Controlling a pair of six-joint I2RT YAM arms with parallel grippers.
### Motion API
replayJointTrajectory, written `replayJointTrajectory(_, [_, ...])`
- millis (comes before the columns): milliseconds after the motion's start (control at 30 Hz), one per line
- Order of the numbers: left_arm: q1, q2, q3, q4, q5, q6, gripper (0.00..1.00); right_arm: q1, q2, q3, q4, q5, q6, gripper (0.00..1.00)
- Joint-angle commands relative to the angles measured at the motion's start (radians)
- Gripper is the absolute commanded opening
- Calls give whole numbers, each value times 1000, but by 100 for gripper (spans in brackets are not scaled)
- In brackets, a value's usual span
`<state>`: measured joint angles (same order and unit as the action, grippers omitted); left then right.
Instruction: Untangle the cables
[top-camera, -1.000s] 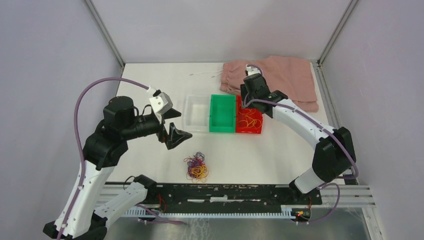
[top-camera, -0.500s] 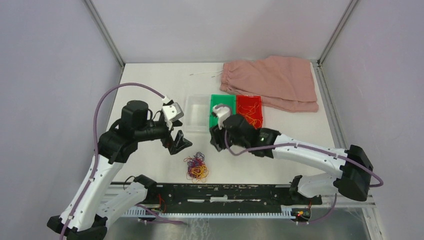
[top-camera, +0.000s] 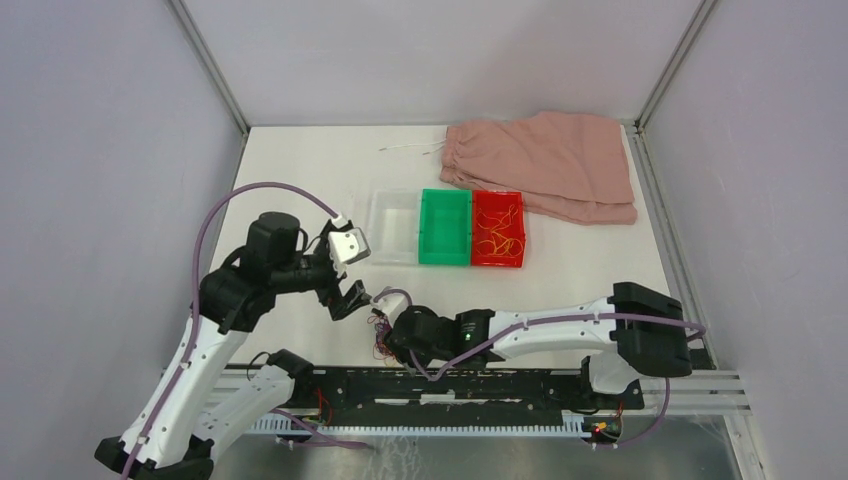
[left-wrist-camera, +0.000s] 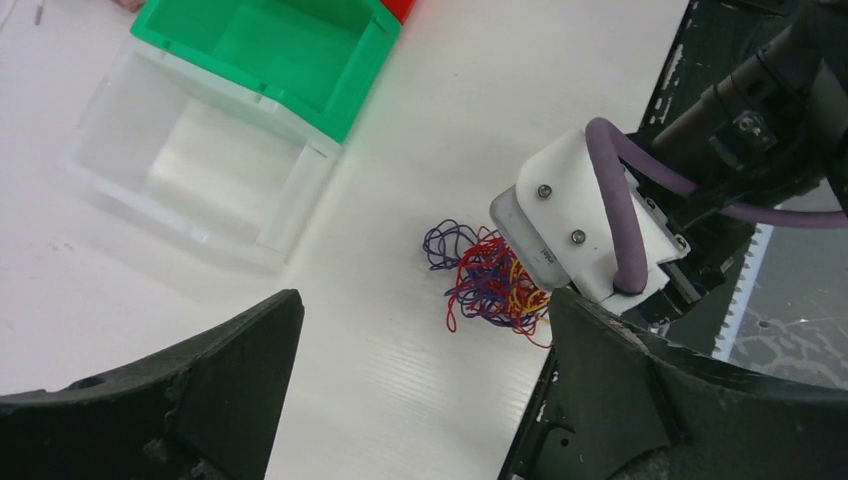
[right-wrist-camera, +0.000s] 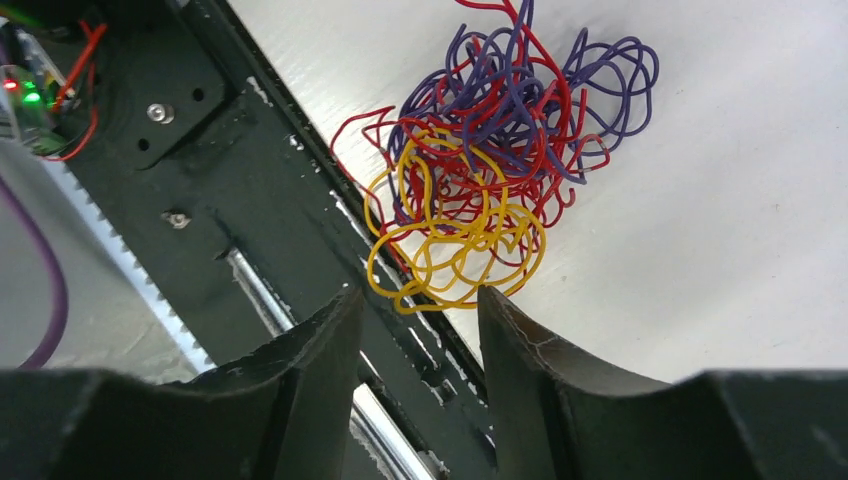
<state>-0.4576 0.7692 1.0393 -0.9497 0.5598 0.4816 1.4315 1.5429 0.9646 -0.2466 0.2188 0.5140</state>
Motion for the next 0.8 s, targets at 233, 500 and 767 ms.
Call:
replayJointTrajectory(233, [-4,-21,55,-15,2,44,100,1,33,50,-14,159,31,13])
replayJointTrajectory(500, [-4,-40,38,21,32,35,100,-20,-149,80,-146,202,-94,0])
replayJointTrajectory(767, [-3,-147,-71,117,199,5,100,-53,-295,109,-49,13,-210,0])
